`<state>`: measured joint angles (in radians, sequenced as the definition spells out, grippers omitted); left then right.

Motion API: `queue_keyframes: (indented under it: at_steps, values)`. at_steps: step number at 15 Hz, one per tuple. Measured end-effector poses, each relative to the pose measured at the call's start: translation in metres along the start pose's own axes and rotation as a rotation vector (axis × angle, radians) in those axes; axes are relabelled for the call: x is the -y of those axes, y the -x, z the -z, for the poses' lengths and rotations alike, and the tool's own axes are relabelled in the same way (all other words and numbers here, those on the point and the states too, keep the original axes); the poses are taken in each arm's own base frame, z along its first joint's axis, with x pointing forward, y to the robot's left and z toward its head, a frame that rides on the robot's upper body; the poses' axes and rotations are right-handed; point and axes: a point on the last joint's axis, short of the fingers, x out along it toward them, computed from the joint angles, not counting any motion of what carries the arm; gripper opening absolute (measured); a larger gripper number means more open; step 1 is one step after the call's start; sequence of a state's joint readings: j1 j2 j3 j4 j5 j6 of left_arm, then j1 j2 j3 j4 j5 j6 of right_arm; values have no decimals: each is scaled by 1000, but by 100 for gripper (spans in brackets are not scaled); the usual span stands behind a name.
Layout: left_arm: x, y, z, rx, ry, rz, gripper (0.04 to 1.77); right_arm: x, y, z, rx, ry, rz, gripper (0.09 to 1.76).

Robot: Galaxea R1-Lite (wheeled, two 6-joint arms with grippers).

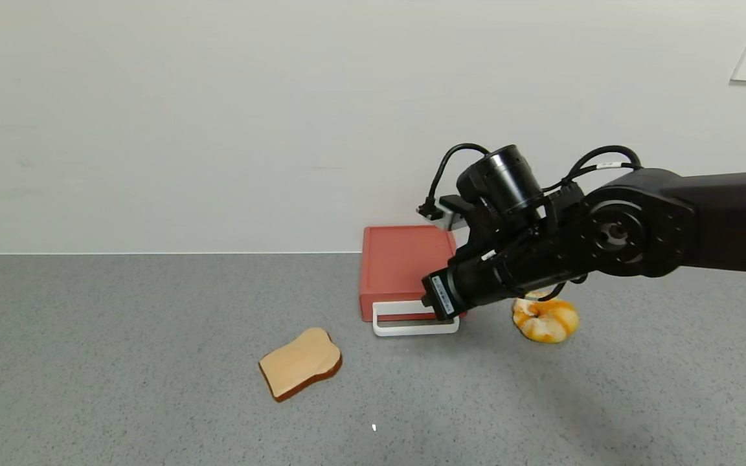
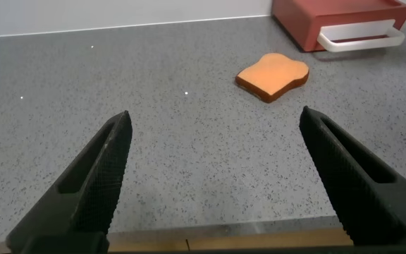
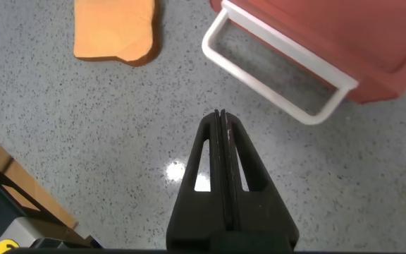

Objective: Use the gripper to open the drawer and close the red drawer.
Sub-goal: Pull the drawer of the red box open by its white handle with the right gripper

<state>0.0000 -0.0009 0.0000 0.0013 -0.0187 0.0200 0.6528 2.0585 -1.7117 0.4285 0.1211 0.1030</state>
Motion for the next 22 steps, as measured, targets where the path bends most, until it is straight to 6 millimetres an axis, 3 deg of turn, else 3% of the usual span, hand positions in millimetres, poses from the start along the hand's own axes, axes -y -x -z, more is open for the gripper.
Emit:
queue_keyframes:
  at_steps: [6, 10, 14, 22]
  values:
    - [0, 0, 0, 0, 0, -1, 172, -3, -53, -5, -48, 9, 3, 11]
    - [0, 0, 0, -1, 1, 0, 172, 1, -75, -1, -67, 5, 63, 11]
    - [0, 0, 0, 0, 2, 0, 172, 7, -81, 4, -99, -34, 151, 11]
    - [0, 0, 0, 1, 2, 1, 172, 38, -80, 12, -161, -83, 213, 11]
